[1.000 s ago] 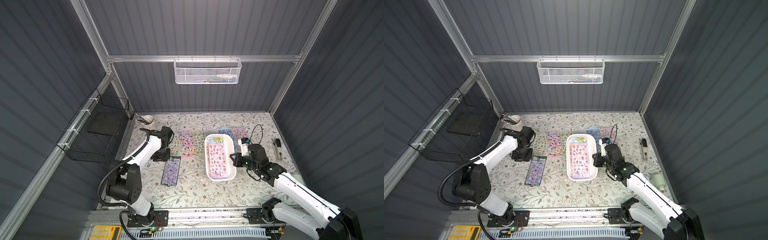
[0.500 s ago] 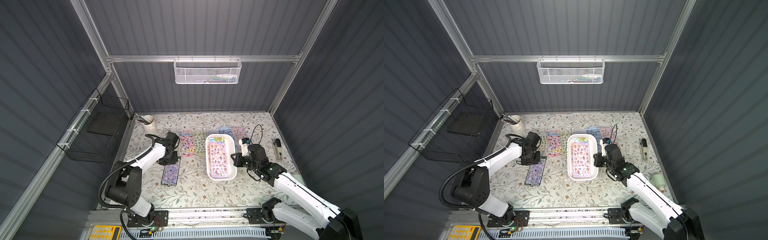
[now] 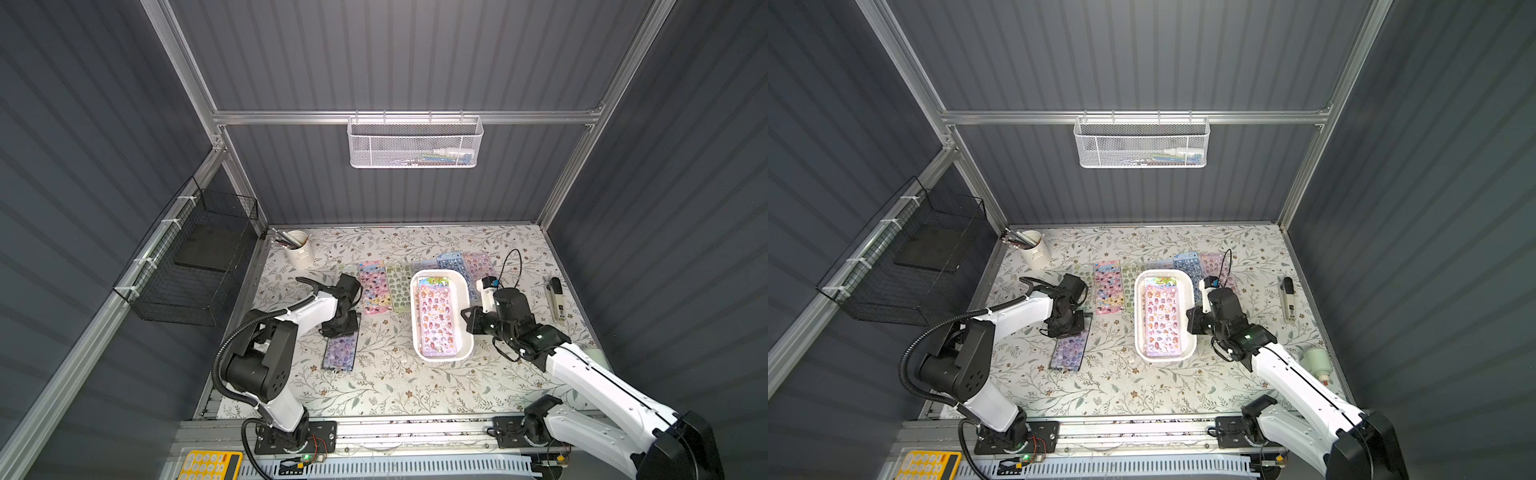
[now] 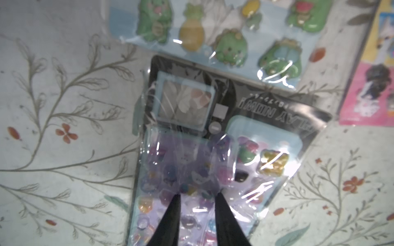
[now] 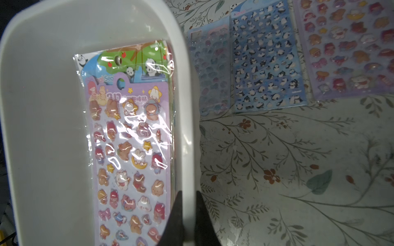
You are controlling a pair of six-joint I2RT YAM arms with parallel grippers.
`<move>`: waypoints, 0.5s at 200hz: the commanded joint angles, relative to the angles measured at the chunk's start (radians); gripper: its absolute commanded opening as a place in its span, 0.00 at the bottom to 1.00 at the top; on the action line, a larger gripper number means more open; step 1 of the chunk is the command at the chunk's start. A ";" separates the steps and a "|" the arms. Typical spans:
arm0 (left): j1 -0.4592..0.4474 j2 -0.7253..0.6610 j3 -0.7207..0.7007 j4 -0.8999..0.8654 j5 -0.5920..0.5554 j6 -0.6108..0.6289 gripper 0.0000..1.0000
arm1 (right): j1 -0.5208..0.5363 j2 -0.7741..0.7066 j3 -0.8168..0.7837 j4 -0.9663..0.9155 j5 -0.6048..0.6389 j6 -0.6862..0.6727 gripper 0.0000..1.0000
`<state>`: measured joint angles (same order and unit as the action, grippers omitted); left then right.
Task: Take the stickers out of the storage box
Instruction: Adjust the sticker at the center of the board.
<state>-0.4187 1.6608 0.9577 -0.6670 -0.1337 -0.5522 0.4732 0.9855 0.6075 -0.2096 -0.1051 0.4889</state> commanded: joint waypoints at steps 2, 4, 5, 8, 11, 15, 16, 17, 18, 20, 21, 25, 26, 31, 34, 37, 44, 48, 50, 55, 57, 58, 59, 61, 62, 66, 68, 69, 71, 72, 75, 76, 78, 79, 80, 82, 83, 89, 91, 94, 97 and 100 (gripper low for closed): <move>-0.003 0.005 -0.043 -0.027 -0.038 -0.022 0.29 | 0.001 -0.001 0.012 0.031 -0.005 -0.004 0.02; -0.003 0.003 -0.044 -0.028 -0.038 -0.023 0.29 | 0.000 0.000 0.012 0.031 -0.005 -0.004 0.02; -0.003 0.002 -0.045 -0.029 -0.038 -0.022 0.29 | 0.000 -0.001 0.013 0.031 -0.005 -0.003 0.02; -0.003 -0.001 -0.048 -0.031 -0.042 -0.022 0.29 | 0.000 -0.001 0.013 0.031 -0.004 -0.003 0.02; -0.003 -0.005 -0.050 -0.031 -0.044 -0.022 0.29 | 0.001 0.000 0.013 0.032 -0.004 -0.003 0.02; -0.003 -0.009 -0.051 -0.035 -0.045 -0.024 0.29 | 0.000 0.001 0.013 0.032 -0.005 -0.003 0.02; -0.003 -0.011 -0.052 -0.035 -0.046 -0.023 0.29 | 0.000 0.001 0.014 0.031 -0.005 -0.003 0.02; -0.002 -0.012 -0.052 -0.036 -0.046 -0.023 0.29 | 0.000 0.001 0.014 0.031 -0.005 -0.003 0.02; -0.003 -0.013 -0.053 -0.037 -0.046 -0.023 0.29 | 0.000 0.001 0.014 0.031 -0.005 -0.004 0.02; -0.002 -0.016 -0.055 -0.037 -0.047 -0.024 0.29 | 0.001 0.001 0.013 0.030 -0.005 -0.004 0.02; -0.003 -0.017 -0.055 -0.038 -0.047 -0.023 0.29 | 0.001 0.001 0.013 0.031 -0.005 -0.003 0.02; -0.003 -0.022 -0.055 -0.041 -0.049 -0.023 0.29 | -0.001 0.001 0.012 0.031 -0.005 -0.004 0.02; -0.003 -0.023 -0.057 -0.042 -0.050 -0.024 0.29 | 0.000 0.001 0.012 0.030 -0.005 -0.004 0.02; -0.003 -0.030 -0.061 -0.045 -0.052 -0.024 0.29 | 0.000 0.001 0.012 0.032 -0.005 -0.004 0.02; -0.003 -0.033 -0.062 -0.047 -0.053 -0.025 0.29 | 0.000 0.001 0.013 0.032 -0.005 -0.004 0.02; -0.003 -0.037 -0.062 -0.050 -0.055 -0.025 0.29 | 0.001 0.001 0.014 0.031 -0.006 -0.003 0.02; -0.003 -0.046 -0.063 -0.057 -0.059 -0.025 0.29 | 0.001 0.001 0.014 0.031 -0.006 -0.004 0.02; -0.003 -0.049 -0.065 -0.062 -0.062 -0.025 0.29 | 0.001 0.001 0.014 0.031 -0.006 -0.003 0.02; -0.003 -0.051 -0.064 -0.064 -0.065 -0.025 0.29 | 0.000 0.001 0.014 0.031 -0.007 -0.003 0.02; -0.003 -0.058 -0.066 -0.069 -0.068 -0.025 0.29 | 0.000 0.002 0.016 0.032 -0.007 -0.004 0.02; -0.003 -0.060 -0.067 -0.070 -0.070 -0.025 0.29 | 0.001 0.001 0.016 0.031 -0.007 -0.003 0.02; -0.003 -0.061 -0.068 -0.071 -0.069 -0.025 0.29 | 0.001 0.002 0.016 0.031 -0.007 -0.003 0.02; -0.003 -0.062 -0.068 -0.072 -0.070 -0.025 0.29 | 0.001 0.001 0.016 0.031 -0.007 -0.003 0.02; -0.003 -0.063 -0.068 -0.073 -0.072 -0.025 0.29 | 0.000 0.002 0.016 0.031 -0.007 -0.003 0.02; -0.003 -0.064 -0.068 -0.074 -0.072 -0.025 0.29 | -0.001 0.002 0.017 0.031 -0.008 -0.003 0.02; -0.003 -0.069 -0.068 -0.075 -0.075 -0.025 0.29 | 0.001 0.002 0.018 0.030 -0.006 -0.005 0.02; -0.003 -0.070 -0.070 -0.077 -0.074 -0.025 0.29 | 0.001 0.002 0.018 0.030 -0.008 -0.004 0.02; -0.003 -0.071 -0.070 -0.077 -0.074 -0.025 0.29 | 0.001 0.002 0.018 0.029 -0.007 -0.005 0.02; -0.003 -0.073 -0.071 -0.077 -0.076 -0.025 0.29 | 0.000 0.002 0.018 0.030 -0.007 -0.004 0.02; -0.002 -0.073 -0.071 -0.077 -0.076 -0.025 0.29 | 0.000 0.002 0.018 0.030 -0.007 -0.004 0.02; -0.003 -0.074 -0.071 -0.078 -0.078 -0.025 0.29 | 0.001 0.003 0.018 0.030 -0.007 -0.005 0.02; -0.003 -0.075 -0.070 -0.078 -0.079 -0.026 0.29 | 0.001 0.003 0.018 0.030 -0.007 -0.005 0.02; -0.003 -0.075 -0.070 -0.078 -0.079 -0.026 0.29 | 0.001 0.004 0.018 0.030 -0.007 -0.005 0.02; -0.003 -0.075 -0.070 -0.078 -0.080 -0.025 0.29 | 0.001 0.004 0.018 0.030 -0.007 -0.005 0.02; -0.003 -0.075 -0.069 -0.078 -0.080 -0.026 0.28 | 0.001 0.003 0.018 0.029 -0.007 -0.005 0.02; -0.003 -0.075 -0.068 -0.080 -0.082 -0.026 0.29 | 0.000 0.003 0.018 0.030 -0.007 -0.006 0.02; -0.003 -0.075 -0.068 -0.080 -0.082 -0.025 0.29 | 0.000 0.002 0.018 0.030 -0.007 -0.006 0.02; -0.003 -0.075 -0.066 -0.080 -0.083 -0.027 0.29 | 0.001 0.004 0.020 0.030 -0.007 -0.005 0.02; -0.003 -0.075 -0.065 -0.080 -0.083 -0.026 0.29 | 0.000 0.004 0.019 0.029 -0.008 -0.005 0.02; -0.003 -0.073 -0.063 -0.080 -0.083 -0.027 0.29 | -0.001 0.004 0.021 0.029 -0.008 -0.004 0.02; -0.003 -0.074 -0.060 -0.081 -0.081 -0.027 0.29 | 0.001 0.005 0.021 0.029 -0.007 -0.004 0.02; -0.003 -0.072 -0.057 -0.083 -0.084 -0.028 0.29 | 0.001 0.005 0.021 0.027 -0.008 -0.004 0.02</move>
<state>-0.4232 1.6051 0.9012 -0.7025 -0.1944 -0.5625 0.4732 0.9890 0.6079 -0.2096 -0.1055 0.4889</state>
